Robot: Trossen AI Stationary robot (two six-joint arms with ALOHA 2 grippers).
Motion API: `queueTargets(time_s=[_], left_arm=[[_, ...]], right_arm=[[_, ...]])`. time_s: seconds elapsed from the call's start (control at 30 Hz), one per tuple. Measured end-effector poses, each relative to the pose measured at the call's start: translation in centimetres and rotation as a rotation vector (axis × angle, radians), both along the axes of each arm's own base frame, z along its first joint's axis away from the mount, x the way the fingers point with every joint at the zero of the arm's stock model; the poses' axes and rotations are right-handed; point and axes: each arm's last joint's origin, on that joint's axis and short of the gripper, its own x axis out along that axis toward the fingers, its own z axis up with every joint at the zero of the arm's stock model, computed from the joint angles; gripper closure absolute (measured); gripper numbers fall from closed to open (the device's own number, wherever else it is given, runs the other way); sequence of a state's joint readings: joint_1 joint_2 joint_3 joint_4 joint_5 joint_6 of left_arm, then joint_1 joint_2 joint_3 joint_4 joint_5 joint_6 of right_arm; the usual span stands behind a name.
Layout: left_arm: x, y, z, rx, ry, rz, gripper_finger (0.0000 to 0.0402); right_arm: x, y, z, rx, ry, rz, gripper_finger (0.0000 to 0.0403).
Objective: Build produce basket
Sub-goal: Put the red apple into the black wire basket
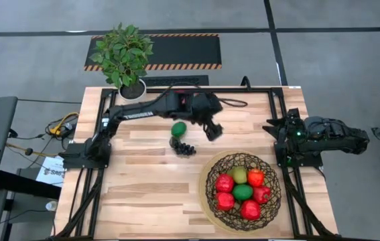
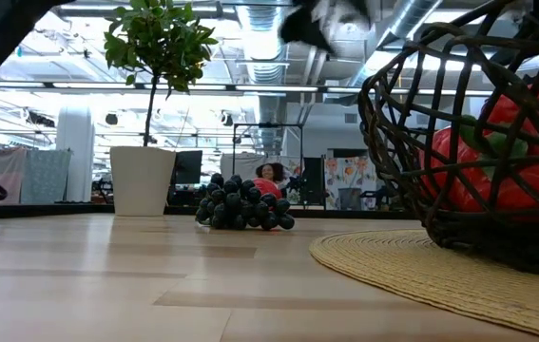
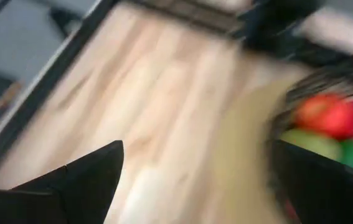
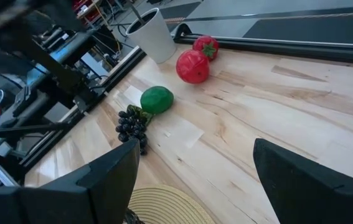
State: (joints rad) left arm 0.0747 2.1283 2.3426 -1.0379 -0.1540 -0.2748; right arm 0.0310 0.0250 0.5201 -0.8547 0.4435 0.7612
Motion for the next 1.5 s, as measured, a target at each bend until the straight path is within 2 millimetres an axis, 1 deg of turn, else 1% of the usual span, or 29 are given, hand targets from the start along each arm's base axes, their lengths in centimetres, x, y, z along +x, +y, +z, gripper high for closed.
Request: queueTargets(time_s=[0.1, 0.2, 0.4, 0.53, 0.63, 0.7, 0.8, 1.1, 1.2, 1.4, 1.5], left_arm=[[-1.2, 2.3, -1.0, 0.014, 0.137, 0.039, 0.0017], [-1.6, 5.0, -1.8, 0.009, 0.170, 0.102, 0.0017], [-2.7, 10.3, -5.2, 0.039, 0.252, 0.370, 0.0017], [-3.2, 12.6, -8.1, -0.001, 0.273, 0.475, 0.0017], [-3.4, 13.8, -10.1, -0.014, 0.261, 0.531, 0.0017], [-3.5, 14.3, -11.3, -0.022, 0.256, 0.554, 0.0017], [-3.6, 14.6, -12.6, -0.034, 0.254, 0.584, 0.0017], [-4.7, 14.4, -16.2, -0.051, 0.329, 0.654, 0.0017], [-4.7, 14.4, -17.2, -0.057, 0.303, 0.668, 0.0017], [-5.4, 14.1, -18.9, -0.097, 0.326, 0.712, 0.0018], [-5.5, 13.9, -19.4, -0.121, 0.338, 0.710, 0.0028]], right_arm=[[0.0, 0.0, 0.0, 0.000, -0.001, 0.000, 0.0069], [0.0, 0.0, 0.0, 0.000, 0.000, 0.000, 0.0069], [0.0, 0.0, 0.0, -0.001, -0.001, -0.001, 0.0069], [0.0, 0.0, 0.0, -0.001, -0.002, -0.002, 0.0069], [0.0, 0.0, 0.0, -0.001, -0.002, -0.002, 0.0069], [0.0, 0.0, 0.0, -0.001, -0.002, -0.002, 0.0069], [0.0, 0.0, 0.0, -0.001, -0.002, -0.003, 0.0069], [0.0, 0.0, 0.0, -0.002, -0.002, -0.005, 0.0069], [0.0, 0.0, 0.0, -0.003, -0.002, -0.007, 0.0069], [0.0, 0.0, 0.0, 0.003, -0.005, -0.012, 0.0069], [0.0, 0.0, 0.0, 0.003, -0.005, -0.015, 0.0069]])
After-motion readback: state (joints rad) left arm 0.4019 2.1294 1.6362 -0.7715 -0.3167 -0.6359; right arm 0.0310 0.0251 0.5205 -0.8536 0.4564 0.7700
